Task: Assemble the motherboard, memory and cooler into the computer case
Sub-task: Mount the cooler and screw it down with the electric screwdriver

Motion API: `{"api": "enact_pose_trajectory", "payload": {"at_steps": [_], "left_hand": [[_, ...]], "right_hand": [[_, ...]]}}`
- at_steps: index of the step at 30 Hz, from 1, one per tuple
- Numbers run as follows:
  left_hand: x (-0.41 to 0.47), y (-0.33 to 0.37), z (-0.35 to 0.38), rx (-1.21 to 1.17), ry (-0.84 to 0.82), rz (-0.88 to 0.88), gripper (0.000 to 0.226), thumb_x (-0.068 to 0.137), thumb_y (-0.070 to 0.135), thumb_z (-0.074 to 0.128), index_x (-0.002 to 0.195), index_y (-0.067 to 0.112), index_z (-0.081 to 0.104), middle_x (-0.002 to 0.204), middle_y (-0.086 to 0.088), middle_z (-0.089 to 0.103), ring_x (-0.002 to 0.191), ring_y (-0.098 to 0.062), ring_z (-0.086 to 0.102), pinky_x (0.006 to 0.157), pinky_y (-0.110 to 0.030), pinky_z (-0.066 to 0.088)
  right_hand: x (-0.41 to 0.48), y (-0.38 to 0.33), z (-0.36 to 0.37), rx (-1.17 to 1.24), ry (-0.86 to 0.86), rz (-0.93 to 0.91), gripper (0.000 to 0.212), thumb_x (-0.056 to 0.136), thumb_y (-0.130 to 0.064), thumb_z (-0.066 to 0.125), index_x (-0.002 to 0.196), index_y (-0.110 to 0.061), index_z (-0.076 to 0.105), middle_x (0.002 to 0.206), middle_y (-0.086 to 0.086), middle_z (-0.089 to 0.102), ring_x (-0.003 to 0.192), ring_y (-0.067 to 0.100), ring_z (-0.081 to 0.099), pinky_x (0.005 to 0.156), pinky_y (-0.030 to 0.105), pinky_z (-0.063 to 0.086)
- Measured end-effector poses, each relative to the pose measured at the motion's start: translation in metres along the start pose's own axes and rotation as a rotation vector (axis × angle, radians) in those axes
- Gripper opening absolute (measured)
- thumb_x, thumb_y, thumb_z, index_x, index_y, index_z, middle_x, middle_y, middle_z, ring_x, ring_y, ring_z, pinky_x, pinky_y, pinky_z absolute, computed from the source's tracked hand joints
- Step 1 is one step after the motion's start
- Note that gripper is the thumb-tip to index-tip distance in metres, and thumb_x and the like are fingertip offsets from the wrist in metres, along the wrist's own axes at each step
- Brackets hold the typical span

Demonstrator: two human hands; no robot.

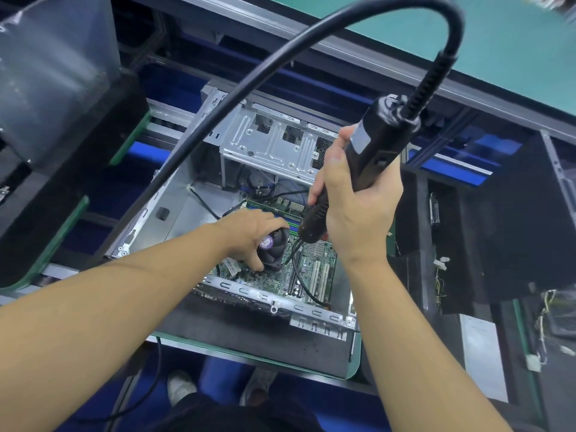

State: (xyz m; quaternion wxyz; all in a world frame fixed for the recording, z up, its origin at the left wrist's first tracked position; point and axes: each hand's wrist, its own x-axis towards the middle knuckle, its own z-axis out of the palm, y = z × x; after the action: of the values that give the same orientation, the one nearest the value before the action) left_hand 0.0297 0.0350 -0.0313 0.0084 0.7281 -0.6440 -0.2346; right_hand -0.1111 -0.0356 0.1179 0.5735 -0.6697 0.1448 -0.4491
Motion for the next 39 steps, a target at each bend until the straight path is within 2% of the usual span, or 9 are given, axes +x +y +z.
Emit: {"api": "enact_pose_trajectory", "payload": {"at_steps": [5,13,16,18,23,27,30,36,39], "left_hand": [[0.001,-0.002,0.003,-0.013,0.031,0.007,0.089,0.055,0.042,0.084,0.131,0.026,0.041,0.102,0.006,0.047,0.088,-0.016,0.041,0.077,-0.030,0.036],[0.000,-0.003,0.003,-0.030,0.001,-0.014,0.100,0.055,0.044,0.084,0.141,0.029,0.036,0.117,0.004,0.053,0.104,-0.020,0.051,0.092,-0.038,0.044],[0.000,-0.001,0.003,-0.006,0.006,-0.020,0.095,0.054,0.045,0.084,0.135,0.028,0.037,0.111,0.004,0.052,0.103,-0.022,0.052,0.089,-0.038,0.045],[0.000,0.000,0.003,0.000,0.009,-0.022,0.094,0.054,0.045,0.083,0.135,0.028,0.037,0.110,0.004,0.052,0.102,-0.022,0.052,0.089,-0.038,0.045],[0.000,0.000,0.001,0.008,-0.001,-0.019,0.098,0.058,0.043,0.082,0.143,0.029,0.034,0.122,0.003,0.053,0.110,-0.022,0.051,0.096,-0.040,0.044],[-0.002,0.001,0.001,0.042,-0.005,0.001,0.098,0.063,0.043,0.082,0.145,0.025,0.032,0.122,0.001,0.050,0.109,-0.023,0.049,0.095,-0.038,0.041],[-0.002,0.001,0.002,0.056,0.014,0.008,0.089,0.063,0.044,0.081,0.137,0.022,0.037,0.117,-0.002,0.051,0.097,-0.019,0.044,0.087,-0.034,0.038],[-0.001,0.002,0.002,0.040,0.006,0.007,0.090,0.062,0.045,0.083,0.136,0.021,0.038,0.122,-0.002,0.052,0.107,-0.024,0.050,0.091,-0.035,0.040],[-0.001,0.001,0.003,0.071,0.024,0.003,0.093,0.061,0.047,0.082,0.139,0.023,0.036,0.122,-0.001,0.051,0.109,-0.024,0.050,0.093,-0.036,0.040]], "right_hand": [[-0.002,-0.001,0.005,-0.037,0.042,-0.009,0.014,0.092,-0.021,0.064,0.096,-0.024,0.051,0.069,0.016,0.051,0.046,0.034,0.050,0.048,0.035,0.048],[-0.005,-0.001,0.006,-0.065,0.099,-0.001,0.017,0.091,-0.026,0.067,0.093,-0.033,0.052,0.074,-0.010,0.059,0.050,0.038,0.050,0.048,0.040,0.049],[-0.011,-0.003,0.009,-0.081,0.071,-0.028,0.020,0.091,-0.028,0.069,0.092,-0.041,0.055,0.077,-0.007,0.058,0.055,0.040,0.051,0.052,0.046,0.050],[-0.014,-0.003,0.005,-0.082,0.042,-0.022,0.018,0.091,-0.026,0.069,0.093,-0.037,0.055,0.078,-0.006,0.057,0.056,0.041,0.052,0.054,0.051,0.050],[-0.007,-0.007,-0.006,-0.087,-0.020,0.000,0.012,0.092,-0.019,0.063,0.097,-0.021,0.052,0.075,-0.010,0.060,0.048,0.031,0.056,0.051,0.034,0.051],[-0.010,-0.009,0.007,-0.185,0.107,0.022,0.024,0.090,-0.029,0.070,0.093,-0.046,0.052,0.075,-0.010,0.058,0.057,0.033,0.057,0.056,0.043,0.053],[-0.017,-0.007,0.018,-0.246,0.171,0.010,0.032,0.091,-0.035,0.073,0.092,-0.057,0.050,0.073,-0.005,0.055,0.062,0.036,0.058,0.060,0.047,0.054],[-0.022,-0.001,0.018,-0.134,0.023,-0.007,0.020,0.088,-0.045,0.074,0.093,-0.047,0.055,0.078,0.011,0.056,0.061,0.041,0.053,0.058,0.055,0.049],[-0.015,0.000,0.013,-0.104,0.045,0.015,0.018,0.088,-0.042,0.074,0.096,-0.044,0.058,0.078,0.004,0.057,0.061,0.041,0.053,0.058,0.050,0.051]]}}
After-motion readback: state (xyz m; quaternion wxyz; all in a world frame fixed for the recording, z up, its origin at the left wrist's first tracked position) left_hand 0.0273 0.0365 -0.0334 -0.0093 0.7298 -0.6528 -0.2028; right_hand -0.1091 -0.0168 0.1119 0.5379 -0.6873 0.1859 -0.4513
